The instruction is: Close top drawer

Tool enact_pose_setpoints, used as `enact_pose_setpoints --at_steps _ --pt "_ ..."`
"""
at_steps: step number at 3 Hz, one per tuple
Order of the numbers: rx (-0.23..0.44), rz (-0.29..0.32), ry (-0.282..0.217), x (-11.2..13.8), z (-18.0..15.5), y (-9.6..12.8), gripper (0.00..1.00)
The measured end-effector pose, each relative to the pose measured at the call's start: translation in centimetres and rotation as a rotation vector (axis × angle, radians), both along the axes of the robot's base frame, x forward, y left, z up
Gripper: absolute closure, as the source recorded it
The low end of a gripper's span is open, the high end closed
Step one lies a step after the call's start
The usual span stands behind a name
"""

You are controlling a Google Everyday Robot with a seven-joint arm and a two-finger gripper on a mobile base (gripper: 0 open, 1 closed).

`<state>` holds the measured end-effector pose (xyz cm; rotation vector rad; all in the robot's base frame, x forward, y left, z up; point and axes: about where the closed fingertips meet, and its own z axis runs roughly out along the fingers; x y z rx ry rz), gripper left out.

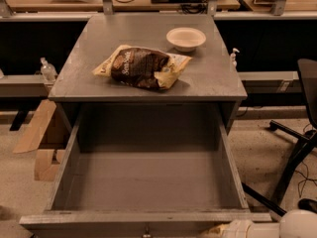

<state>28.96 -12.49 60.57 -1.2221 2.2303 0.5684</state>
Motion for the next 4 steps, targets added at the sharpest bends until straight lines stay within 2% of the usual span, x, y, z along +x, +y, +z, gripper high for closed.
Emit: enact_pose_setpoints --at_steps 1,2,3,4 --pt "0.002 0.021 -0.018 1.2 0.2 0.5 1.00" --pt "0.008 0.056 -0.067 4.4 1.0 1.9 1.00" --pt "0.011 0.068 -0.080 5.2 1.3 2.5 1.00" --pt "0.021 0.109 -0.121 8.4 2.1 4.3 1.00"
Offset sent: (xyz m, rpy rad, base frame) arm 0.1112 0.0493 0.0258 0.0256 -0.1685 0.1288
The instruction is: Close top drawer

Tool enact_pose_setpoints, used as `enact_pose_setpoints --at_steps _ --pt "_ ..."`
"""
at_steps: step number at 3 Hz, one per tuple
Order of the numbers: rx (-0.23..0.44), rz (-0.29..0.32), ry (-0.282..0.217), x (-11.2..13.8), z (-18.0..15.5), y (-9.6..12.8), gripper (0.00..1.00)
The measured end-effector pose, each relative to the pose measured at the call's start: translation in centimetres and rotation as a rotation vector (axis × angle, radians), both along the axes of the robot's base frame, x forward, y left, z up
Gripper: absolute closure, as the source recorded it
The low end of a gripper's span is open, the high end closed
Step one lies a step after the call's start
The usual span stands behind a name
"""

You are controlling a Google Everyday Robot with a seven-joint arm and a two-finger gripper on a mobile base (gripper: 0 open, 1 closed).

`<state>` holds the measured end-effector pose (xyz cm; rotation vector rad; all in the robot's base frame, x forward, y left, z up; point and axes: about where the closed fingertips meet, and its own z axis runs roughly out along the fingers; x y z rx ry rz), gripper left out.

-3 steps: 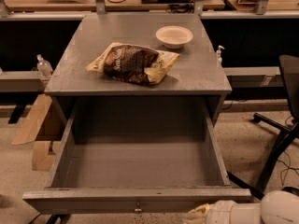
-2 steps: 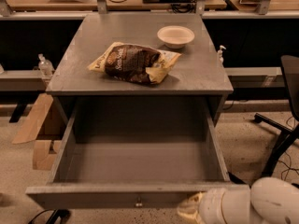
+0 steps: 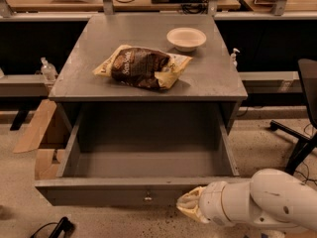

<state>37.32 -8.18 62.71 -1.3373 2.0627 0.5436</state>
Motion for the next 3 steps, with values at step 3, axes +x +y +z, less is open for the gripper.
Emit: enact_pose_setpoints --at_steps 3 --pt "-0.004 0.039 -0.008 2.3 -0.6 0.6 1.00"
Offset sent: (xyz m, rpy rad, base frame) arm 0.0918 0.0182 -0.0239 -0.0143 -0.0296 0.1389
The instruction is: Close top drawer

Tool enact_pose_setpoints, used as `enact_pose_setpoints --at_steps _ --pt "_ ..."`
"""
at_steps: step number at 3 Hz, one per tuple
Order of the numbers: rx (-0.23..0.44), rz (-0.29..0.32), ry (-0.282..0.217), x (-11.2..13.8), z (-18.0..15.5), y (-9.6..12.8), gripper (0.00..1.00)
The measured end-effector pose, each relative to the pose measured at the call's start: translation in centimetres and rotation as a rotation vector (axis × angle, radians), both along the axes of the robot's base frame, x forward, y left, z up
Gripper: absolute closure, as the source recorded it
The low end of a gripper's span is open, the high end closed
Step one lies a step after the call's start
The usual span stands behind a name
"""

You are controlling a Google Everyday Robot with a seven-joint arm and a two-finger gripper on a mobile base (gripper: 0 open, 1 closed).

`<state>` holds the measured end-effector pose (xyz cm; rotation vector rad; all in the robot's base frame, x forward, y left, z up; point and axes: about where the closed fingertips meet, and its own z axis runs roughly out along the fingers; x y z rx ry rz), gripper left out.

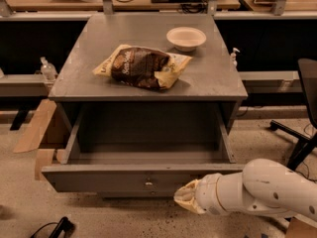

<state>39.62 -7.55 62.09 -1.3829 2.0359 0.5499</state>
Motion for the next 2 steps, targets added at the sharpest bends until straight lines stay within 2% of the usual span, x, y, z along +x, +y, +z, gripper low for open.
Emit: enact_pose_setpoints --at_steps 1,2 --pt "-0.018 0.034 -0.005 3.40 0.10 0.42 1.00" --pt "-0.025 0.043 -0.003 4.30 0.02 0.47 1.00"
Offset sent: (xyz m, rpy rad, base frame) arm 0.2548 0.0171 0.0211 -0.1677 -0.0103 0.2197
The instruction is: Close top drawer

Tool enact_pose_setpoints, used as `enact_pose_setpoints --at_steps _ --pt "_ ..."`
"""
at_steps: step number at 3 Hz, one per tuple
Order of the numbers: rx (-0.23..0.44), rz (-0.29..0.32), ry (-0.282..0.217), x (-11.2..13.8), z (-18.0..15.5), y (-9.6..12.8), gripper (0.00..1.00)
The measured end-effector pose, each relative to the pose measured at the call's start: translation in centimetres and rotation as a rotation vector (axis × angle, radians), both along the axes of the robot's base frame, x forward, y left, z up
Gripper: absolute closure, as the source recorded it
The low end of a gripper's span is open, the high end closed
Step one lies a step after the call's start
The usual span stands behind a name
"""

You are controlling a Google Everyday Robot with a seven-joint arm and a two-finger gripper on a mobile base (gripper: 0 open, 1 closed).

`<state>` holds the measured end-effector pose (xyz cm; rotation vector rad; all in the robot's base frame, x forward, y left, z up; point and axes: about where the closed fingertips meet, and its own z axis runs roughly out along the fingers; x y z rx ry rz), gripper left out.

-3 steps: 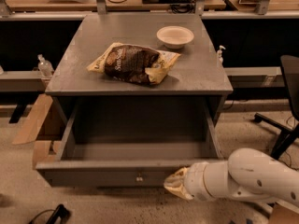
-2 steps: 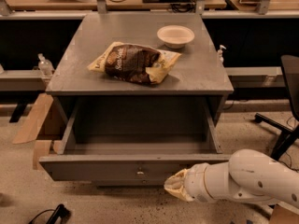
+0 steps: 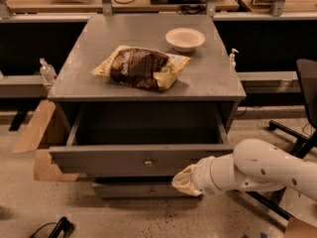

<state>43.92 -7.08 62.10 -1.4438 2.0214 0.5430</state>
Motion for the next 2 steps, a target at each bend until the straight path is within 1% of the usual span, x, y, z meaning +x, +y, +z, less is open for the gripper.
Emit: enact_pose_setpoints --at_steps 1,2 --pt "-0.026 0.027 -0.001 3.6 0.6 0.2 1.00" --pt "-0.064 0.052 0.030 6.4 0.2 -0.2 1.00"
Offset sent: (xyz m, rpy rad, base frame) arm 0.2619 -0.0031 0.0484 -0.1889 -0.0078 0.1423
